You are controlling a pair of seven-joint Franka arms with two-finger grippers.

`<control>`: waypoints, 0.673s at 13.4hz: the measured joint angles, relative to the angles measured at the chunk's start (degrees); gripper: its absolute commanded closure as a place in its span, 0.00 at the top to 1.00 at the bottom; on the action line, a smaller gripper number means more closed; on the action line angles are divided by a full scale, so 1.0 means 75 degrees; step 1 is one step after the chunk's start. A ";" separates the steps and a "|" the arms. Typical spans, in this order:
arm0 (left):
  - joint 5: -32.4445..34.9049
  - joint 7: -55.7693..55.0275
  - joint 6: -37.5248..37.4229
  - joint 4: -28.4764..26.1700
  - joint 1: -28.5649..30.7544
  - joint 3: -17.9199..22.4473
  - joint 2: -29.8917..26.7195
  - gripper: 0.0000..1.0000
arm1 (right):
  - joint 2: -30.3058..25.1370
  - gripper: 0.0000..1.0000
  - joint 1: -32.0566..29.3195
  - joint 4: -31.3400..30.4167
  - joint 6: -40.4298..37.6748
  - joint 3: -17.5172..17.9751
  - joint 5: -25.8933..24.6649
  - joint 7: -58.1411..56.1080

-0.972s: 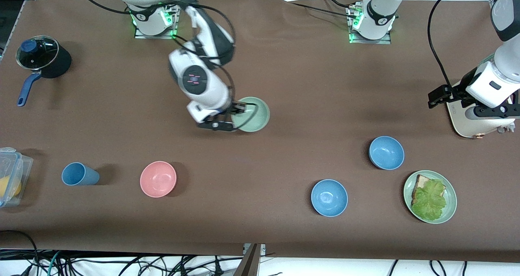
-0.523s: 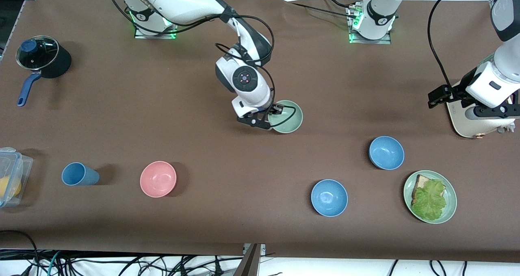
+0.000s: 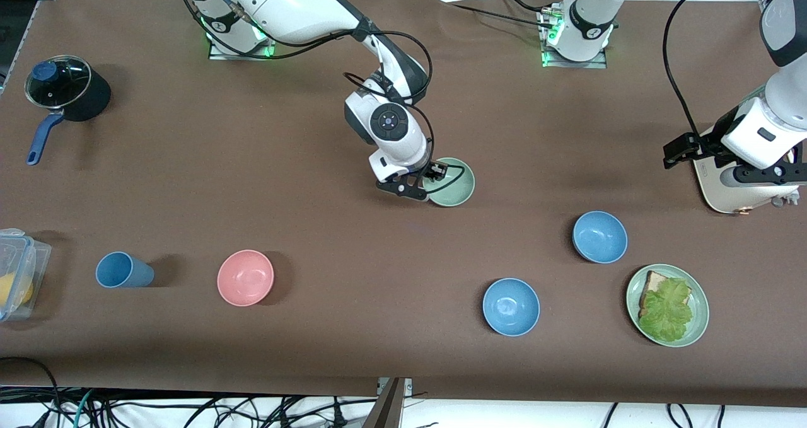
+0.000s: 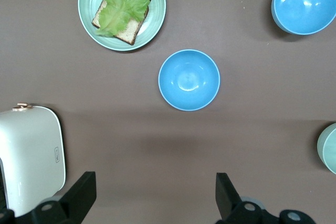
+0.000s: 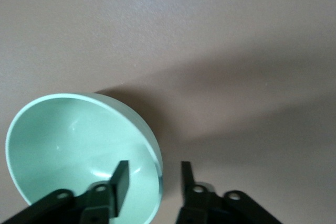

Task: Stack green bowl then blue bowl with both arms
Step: 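Carry the green bowl with the right gripper to the table center, set down, then open the right gripper and withdraw while the left gripper reaches the blue bowl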

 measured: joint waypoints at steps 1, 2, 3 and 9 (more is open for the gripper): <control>0.0000 0.0000 0.0000 0.0000 0.0000 0.0000 0.0023 1.00 | -0.0011 1.00 0.0008 0.0062 -0.0049 -0.0075 -0.0120 0.0000; 0.0000 0.0000 0.0000 -0.0002 0.0000 0.0005 0.0057 1.00 | -0.0070 1.00 0.0014 0.0159 -0.0260 -0.0250 -0.0201 -0.0013; 0.0000 0.0000 0.0000 -0.0004 0.0001 0.0022 0.0122 1.00 | -0.0227 1.00 0.0014 0.0266 -0.0666 -0.0540 -0.0239 -0.0133; 0.0000 0.0007 0.0061 0.0188 0.0656 0.0103 0.0715 1.00 | -0.1977 1.00 -0.1365 0.0400 -0.3551 -0.1708 -0.0125 -0.3738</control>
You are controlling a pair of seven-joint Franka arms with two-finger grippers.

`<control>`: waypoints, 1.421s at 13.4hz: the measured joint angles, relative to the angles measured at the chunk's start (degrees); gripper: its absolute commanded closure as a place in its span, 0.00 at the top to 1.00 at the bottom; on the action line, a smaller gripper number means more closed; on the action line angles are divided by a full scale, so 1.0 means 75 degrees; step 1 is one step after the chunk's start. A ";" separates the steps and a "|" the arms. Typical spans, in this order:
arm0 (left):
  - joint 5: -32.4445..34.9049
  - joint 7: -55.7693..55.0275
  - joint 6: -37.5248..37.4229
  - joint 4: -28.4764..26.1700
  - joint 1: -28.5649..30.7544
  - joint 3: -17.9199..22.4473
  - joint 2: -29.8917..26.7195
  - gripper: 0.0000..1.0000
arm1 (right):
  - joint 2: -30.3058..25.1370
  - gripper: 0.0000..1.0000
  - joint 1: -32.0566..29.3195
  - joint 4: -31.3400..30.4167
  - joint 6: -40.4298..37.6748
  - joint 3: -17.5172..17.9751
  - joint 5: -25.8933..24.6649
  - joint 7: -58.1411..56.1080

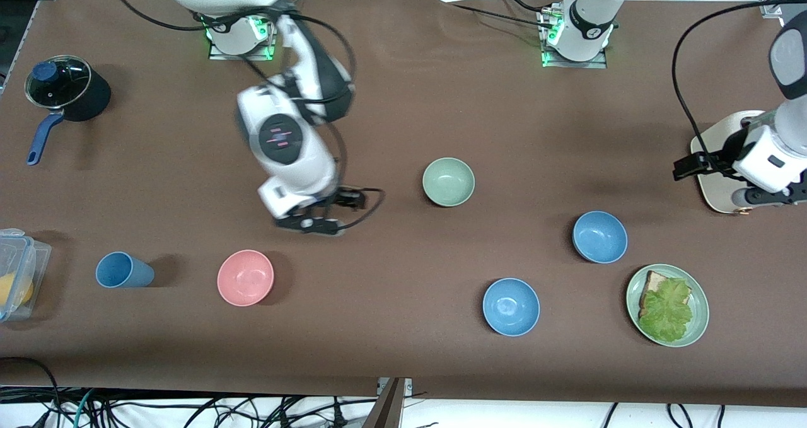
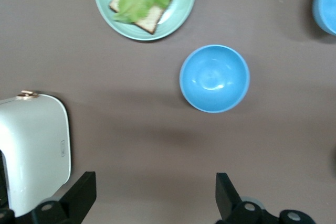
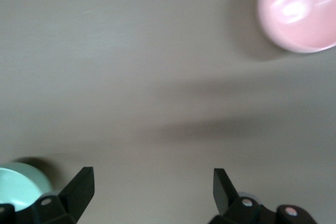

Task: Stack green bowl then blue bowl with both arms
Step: 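Open the right gripper and withdraw while the left gripper reaches the blue bowl, then grasp the blue bowl rim beside the plate with the left gripper, lift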

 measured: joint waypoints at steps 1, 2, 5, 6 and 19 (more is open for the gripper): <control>-0.0014 0.0001 0.0004 0.0097 0.0172 0.0004 0.0143 1.00 | -0.0206 1.00 -0.0378 -0.0013 -0.0388 -0.0008 0.0020 -0.0582; -0.0051 0.0002 0.0007 0.0206 0.0321 0.0005 0.0349 1.00 | -0.0407 1.00 -0.0731 -0.0064 -0.0647 -0.0020 0.0030 -0.1159; -0.0531 0.0003 0.0312 0.0631 0.0632 0.0008 0.1195 1.00 | -0.1137 1.00 -0.1761 -0.0537 -0.0857 -0.0036 0.0052 -0.2664; -0.0992 0.0005 0.0535 0.0665 0.0676 0.0005 0.1465 1.00 | -0.1426 1.00 -0.1972 -0.0706 -0.0966 -0.0064 0.0058 -0.2840; -0.1617 0.0395 0.2380 0.0689 0.0163 -0.0210 0.3964 0.68 | -0.3031 1.00 -0.2129 -0.1379 -0.2034 -0.1070 -0.0127 -0.3967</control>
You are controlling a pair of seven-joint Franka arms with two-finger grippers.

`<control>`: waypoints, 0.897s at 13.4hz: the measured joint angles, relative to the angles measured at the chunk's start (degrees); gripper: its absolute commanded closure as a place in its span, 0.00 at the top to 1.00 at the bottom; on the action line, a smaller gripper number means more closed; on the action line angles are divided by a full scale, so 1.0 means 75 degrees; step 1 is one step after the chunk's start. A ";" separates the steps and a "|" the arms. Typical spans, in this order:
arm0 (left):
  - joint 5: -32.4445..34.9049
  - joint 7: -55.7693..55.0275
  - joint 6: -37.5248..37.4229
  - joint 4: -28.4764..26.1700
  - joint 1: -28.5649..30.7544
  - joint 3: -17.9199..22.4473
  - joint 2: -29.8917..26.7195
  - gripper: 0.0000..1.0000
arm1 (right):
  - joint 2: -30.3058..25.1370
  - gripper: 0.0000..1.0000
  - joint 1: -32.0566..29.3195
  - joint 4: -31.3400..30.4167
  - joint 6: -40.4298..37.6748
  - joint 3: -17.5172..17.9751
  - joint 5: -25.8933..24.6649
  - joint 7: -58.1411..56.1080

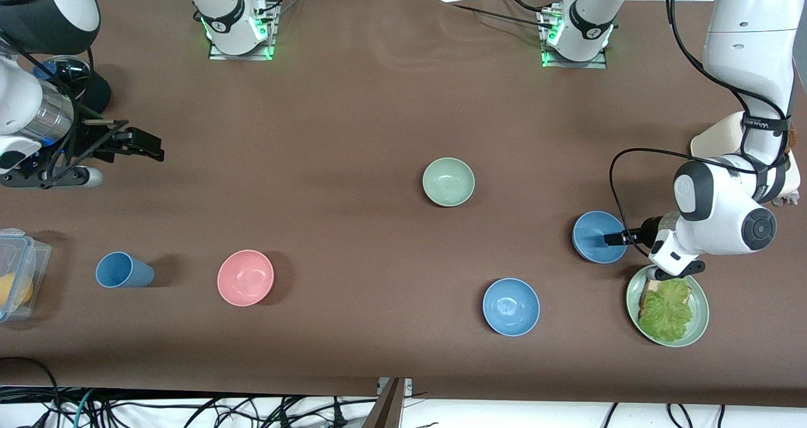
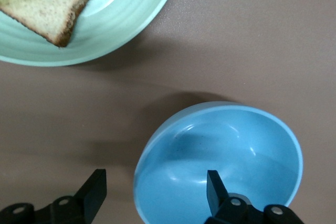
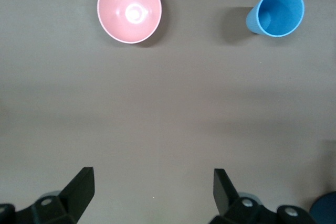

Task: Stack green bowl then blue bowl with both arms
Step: 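Grasp the blue bowl rim beside the plate with the left gripper, lift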

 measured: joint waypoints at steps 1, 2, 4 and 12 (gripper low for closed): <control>-0.0215 0.0175 0.0000 0.0000 0.0037 0.0007 0.0007 0.51 | 0.0028 1.00 -0.0051 0.0066 0.0044 -0.0025 -0.0003 -0.0019; -0.0431 0.0310 0.0000 0.0000 0.0073 0.0010 0.0018 0.39 | 0.0036 1.00 -0.0107 0.0166 0.0048 -0.0027 -0.0003 -0.0066; -0.0555 0.0509 -0.0001 0.0000 0.0143 0.0012 0.0035 0.33 | 0.0035 1.00 -0.0165 0.0273 0.0040 -0.0027 -0.0003 -0.0412; -0.0559 0.0659 -0.0123 0.0060 0.0190 0.0067 0.0197 0.00 | 0.0059 1.00 -0.0167 0.0278 0.0043 -0.0024 -0.0003 -0.0773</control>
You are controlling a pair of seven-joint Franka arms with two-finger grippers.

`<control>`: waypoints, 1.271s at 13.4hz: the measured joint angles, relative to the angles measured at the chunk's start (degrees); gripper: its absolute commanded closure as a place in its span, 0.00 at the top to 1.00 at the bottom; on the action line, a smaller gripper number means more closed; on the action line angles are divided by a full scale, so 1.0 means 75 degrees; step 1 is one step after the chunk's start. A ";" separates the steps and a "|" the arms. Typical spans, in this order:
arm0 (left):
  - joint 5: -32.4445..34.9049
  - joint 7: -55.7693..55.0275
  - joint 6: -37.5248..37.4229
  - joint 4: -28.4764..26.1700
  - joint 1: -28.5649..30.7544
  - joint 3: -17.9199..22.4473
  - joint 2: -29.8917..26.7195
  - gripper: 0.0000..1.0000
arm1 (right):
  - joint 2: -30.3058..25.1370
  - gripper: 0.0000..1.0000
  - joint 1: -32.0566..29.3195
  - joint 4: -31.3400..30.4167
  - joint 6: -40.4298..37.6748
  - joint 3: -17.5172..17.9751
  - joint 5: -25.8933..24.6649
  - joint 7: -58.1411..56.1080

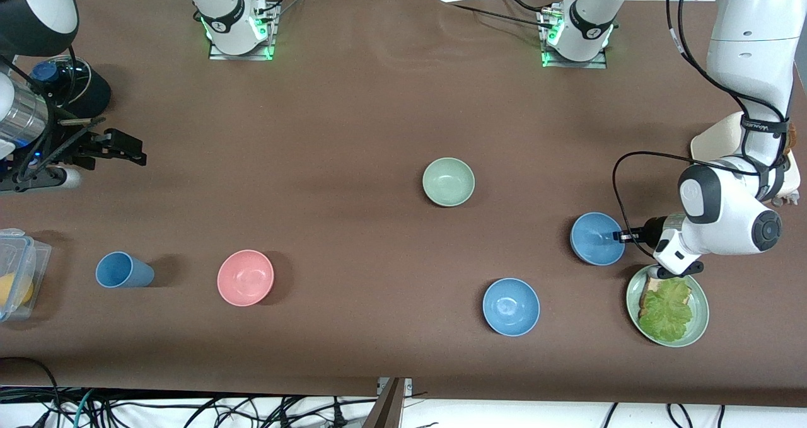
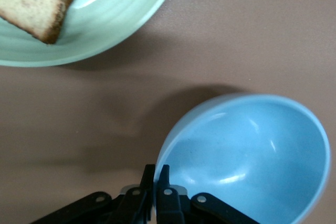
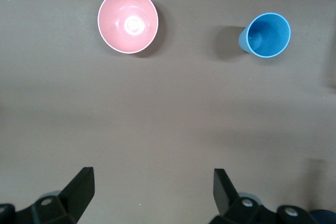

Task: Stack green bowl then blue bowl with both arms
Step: 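Grasp the blue bowl rim beside the plate with the left gripper, lift, then carry the blue bowl over the green bowl and lower it inside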

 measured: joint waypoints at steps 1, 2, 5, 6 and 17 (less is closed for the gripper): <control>-0.0001 0.0005 -0.0309 0.0127 0.0061 0.0022 -0.0024 0.00 | 0.0000 1.00 0.0000 0.0003 0.0002 0.0001 0.0000 -0.0005; -0.0002 0.0019 -0.0821 0.0353 0.0149 0.0025 -0.0088 0.00 | 0.0002 1.00 0.0000 0.0007 0.0003 0.0001 0.0000 -0.0018; -0.0074 -0.0011 -0.2616 0.1180 0.0304 -0.0013 -0.0597 0.00 | 0.0004 1.00 -0.0001 0.0014 0.0004 0.0001 0.0000 -0.0142; -0.0235 -0.0161 -0.3013 0.1295 0.0291 -0.0130 -0.0824 0.00 | 0.0004 1.00 -0.0003 0.0014 0.0004 0.0001 0.0000 -0.0156; -0.0388 -0.4042 -0.1547 0.0113 -0.1362 -0.2376 -0.1208 0.00 | 0.0007 1.00 -0.0076 0.0021 0.0005 -0.0004 -0.0001 -0.0414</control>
